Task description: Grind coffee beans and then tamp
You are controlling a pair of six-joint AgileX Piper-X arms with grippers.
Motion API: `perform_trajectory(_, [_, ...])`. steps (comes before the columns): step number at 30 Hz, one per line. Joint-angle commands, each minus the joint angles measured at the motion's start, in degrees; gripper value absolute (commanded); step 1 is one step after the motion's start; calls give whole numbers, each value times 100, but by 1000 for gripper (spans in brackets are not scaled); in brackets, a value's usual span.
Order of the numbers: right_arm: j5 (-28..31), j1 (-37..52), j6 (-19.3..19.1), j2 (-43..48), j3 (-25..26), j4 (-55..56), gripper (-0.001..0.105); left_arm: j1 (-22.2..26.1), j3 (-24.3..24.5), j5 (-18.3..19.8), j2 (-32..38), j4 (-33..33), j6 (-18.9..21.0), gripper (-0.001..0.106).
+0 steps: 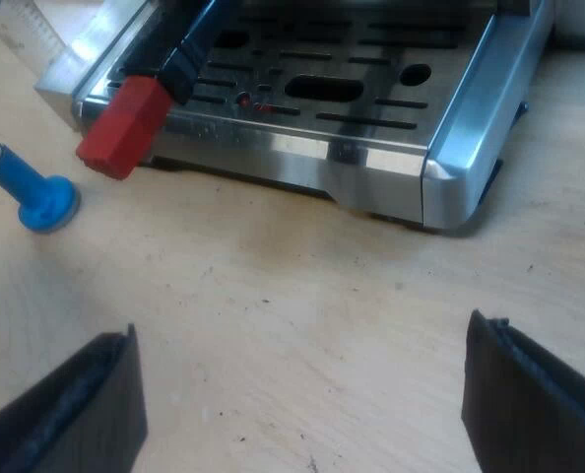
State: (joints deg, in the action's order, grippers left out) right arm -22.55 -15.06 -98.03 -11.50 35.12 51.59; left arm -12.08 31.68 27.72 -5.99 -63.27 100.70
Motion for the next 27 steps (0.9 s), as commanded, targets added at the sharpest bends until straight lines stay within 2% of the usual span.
perform_trajectory(1, [4, 5, 64, 21, 59, 8, 69, -22, 46, 47, -4, 50, 89, 76])
perform_trajectory(9, [4, 5, 44, 21, 59, 8, 69, -22, 46, 47, -4, 50, 74, 76])
perform_trajectory(11, [4, 5, -97, 21, 59, -25, 69, -22, 46, 47, -4, 50, -21, 75])
perform_trajectory(13, [-7, 5, -546, 21, 97, -38, 69, -22, 46, 47, -4, 50, -77, 75])
perform_trajectory(15, [-6, 5, -770, 21, 159, -38, 69, -22, 46, 47, -4, 50, -77, 74])
perform_trajectory(20, [-73, 5, -1125, 21, 490, 81, 69, -22, 116, 87, -4, 50, -128, 59])
perform_trajectory(23, [-116, -97, -1134, 31, 669, 251, 69, -22, 204, 169, -4, 50, -391, 60])
perform_trajectory(27, [-130, -488, -1170, 31, 808, 436, 69, -22, 394, 167, -4, 50, -552, 71])
